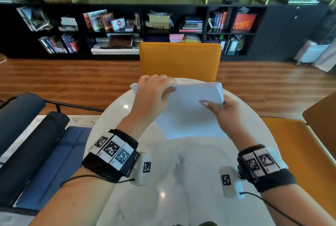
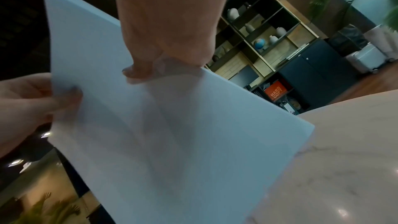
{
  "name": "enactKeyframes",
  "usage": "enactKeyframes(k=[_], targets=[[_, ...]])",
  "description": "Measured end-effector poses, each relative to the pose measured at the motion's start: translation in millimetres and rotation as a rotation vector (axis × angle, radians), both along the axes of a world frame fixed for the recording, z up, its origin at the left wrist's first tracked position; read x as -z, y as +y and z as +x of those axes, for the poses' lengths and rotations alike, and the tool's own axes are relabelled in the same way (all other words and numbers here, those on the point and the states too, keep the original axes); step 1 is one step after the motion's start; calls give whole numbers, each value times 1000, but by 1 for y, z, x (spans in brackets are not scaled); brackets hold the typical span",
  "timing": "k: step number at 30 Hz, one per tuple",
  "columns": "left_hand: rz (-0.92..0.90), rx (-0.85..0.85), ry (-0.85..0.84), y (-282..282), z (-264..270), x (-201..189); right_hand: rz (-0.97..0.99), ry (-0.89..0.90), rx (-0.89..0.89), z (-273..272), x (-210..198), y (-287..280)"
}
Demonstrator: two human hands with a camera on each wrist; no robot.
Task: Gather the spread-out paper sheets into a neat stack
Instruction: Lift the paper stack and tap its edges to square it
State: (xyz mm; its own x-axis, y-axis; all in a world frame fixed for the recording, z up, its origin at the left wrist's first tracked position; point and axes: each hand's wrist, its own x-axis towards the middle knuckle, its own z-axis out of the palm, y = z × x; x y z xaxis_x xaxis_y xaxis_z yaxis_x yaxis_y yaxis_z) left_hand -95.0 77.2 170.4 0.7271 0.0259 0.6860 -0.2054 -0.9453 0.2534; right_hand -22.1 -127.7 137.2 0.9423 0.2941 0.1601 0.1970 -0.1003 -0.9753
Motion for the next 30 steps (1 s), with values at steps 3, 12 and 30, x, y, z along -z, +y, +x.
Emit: enactKeyframes(k=[3, 12, 30], targets=[[-119, -109, -109, 11, -1, 14, 92, 74, 5, 1, 9, 3], [-1140, -20, 219, 8, -9, 58, 215, 210, 25, 3, 34, -2], [-1216, -88, 202, -33, -22, 139, -29, 286, 107, -6, 114, -12]])
